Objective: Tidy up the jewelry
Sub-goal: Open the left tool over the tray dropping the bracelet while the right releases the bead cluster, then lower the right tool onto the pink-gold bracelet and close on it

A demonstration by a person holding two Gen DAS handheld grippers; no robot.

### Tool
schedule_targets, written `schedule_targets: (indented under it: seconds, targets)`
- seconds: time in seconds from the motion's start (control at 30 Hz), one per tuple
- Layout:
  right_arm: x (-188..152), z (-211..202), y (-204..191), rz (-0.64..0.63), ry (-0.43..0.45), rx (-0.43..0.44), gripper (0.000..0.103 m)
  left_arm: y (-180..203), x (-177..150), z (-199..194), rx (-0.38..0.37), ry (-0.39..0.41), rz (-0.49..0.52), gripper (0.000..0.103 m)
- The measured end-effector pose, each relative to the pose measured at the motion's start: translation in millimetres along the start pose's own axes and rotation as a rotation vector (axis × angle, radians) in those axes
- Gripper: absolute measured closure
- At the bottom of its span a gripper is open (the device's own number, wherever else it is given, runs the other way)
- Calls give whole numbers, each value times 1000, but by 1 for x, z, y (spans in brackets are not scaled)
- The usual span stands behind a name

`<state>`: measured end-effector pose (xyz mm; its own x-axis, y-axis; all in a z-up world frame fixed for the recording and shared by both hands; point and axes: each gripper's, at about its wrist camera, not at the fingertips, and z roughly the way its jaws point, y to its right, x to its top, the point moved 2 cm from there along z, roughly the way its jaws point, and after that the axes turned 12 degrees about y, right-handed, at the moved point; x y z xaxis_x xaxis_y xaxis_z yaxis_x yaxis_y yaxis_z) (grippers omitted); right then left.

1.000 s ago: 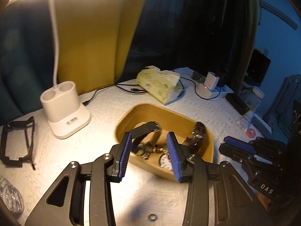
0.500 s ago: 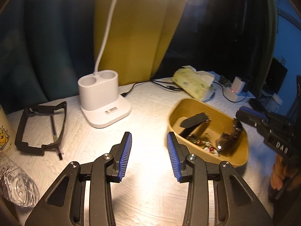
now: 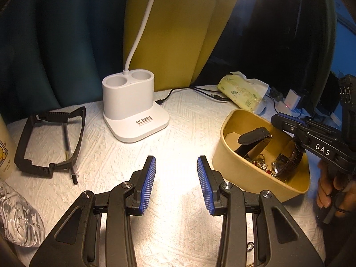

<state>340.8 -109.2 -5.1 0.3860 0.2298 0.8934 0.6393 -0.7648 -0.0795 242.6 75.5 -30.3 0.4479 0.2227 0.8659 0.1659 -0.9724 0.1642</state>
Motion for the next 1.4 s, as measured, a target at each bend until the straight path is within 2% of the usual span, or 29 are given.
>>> schedule_targets:
  seconds: [0.1,0.17,0.43,0.67,0.97,1.4]
  targets:
    - [0,-2,0,5,4,-9,73,1,0,-1,-4,0,-2,62]
    - [2,-5,1,11,5,-13,70,2,3,-4,-5,7,-2,62]
    - [3,-31,1,19,5,-44,70,5,14,-25,-6,56,-6,62]
    - [-4,-57,-7,21,4,-61,70,10,11,-51,-12,80,-4,62]
    - [-28,-83,-24,31,-29,-55,70,5,-10,-82,-14,73,-15,62]
    - [-72,-87,-66,29,-134,7,70,-10,-47,-101,-6,42,-43,62]
